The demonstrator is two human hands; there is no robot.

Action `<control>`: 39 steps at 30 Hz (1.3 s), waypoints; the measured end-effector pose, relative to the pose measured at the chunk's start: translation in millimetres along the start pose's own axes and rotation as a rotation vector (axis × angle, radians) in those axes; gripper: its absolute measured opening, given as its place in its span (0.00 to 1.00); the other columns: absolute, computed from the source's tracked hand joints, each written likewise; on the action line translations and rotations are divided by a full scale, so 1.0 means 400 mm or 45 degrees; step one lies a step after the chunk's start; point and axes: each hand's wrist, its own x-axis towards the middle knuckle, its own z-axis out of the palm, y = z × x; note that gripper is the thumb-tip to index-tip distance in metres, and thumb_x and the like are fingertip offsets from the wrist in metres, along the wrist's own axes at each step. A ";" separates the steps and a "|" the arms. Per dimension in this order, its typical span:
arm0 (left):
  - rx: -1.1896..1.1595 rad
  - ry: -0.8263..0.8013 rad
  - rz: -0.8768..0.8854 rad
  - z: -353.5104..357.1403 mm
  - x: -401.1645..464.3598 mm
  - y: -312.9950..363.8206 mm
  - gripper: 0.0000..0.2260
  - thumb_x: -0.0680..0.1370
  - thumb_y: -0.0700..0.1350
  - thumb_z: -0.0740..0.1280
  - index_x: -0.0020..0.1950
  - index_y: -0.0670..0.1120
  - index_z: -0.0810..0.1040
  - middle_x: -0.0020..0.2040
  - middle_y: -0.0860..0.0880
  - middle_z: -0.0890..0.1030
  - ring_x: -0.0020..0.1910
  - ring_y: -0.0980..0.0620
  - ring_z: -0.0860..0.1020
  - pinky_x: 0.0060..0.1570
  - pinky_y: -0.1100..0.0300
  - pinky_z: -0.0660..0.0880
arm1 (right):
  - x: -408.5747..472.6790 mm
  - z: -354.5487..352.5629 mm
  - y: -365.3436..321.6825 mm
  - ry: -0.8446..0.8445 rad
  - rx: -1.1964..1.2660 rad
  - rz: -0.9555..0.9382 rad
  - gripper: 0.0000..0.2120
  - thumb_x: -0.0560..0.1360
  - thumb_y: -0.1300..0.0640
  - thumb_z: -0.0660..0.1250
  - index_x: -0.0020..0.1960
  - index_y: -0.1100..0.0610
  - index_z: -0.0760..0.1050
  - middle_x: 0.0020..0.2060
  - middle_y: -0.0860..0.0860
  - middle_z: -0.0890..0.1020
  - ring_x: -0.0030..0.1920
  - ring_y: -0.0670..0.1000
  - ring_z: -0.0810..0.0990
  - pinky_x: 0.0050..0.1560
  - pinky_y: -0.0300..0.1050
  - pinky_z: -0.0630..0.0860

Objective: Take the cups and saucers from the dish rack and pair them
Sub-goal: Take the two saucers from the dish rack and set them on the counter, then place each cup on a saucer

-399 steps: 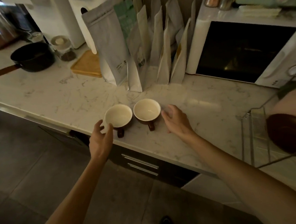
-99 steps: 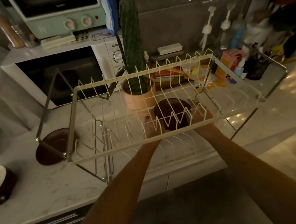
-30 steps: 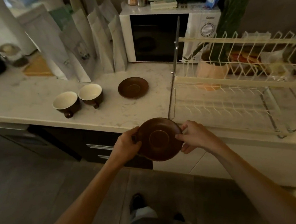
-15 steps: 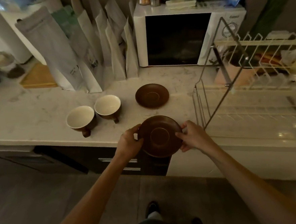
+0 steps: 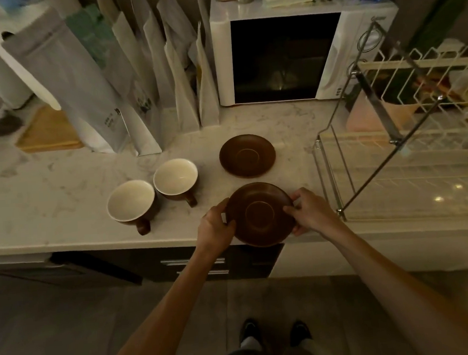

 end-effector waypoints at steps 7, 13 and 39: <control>-0.004 0.024 0.008 0.001 0.018 0.002 0.23 0.77 0.40 0.66 0.72 0.50 0.69 0.63 0.48 0.78 0.60 0.48 0.78 0.58 0.52 0.77 | 0.023 0.006 0.007 0.012 -0.012 -0.031 0.11 0.79 0.57 0.67 0.58 0.55 0.68 0.34 0.54 0.84 0.28 0.52 0.85 0.35 0.48 0.84; -0.015 0.029 -0.006 0.006 0.028 0.008 0.24 0.77 0.38 0.66 0.72 0.49 0.68 0.65 0.46 0.77 0.61 0.47 0.78 0.58 0.52 0.76 | 0.034 0.005 0.011 0.013 0.024 -0.046 0.10 0.78 0.58 0.67 0.57 0.54 0.68 0.38 0.54 0.84 0.30 0.53 0.85 0.38 0.53 0.85; 0.090 0.222 -0.092 -0.163 -0.010 -0.025 0.16 0.78 0.50 0.65 0.65 0.50 0.74 0.55 0.51 0.81 0.49 0.53 0.82 0.48 0.58 0.77 | 0.044 -0.022 -0.144 0.388 -0.643 -0.473 0.19 0.80 0.39 0.56 0.60 0.51 0.74 0.39 0.45 0.79 0.36 0.45 0.76 0.30 0.37 0.65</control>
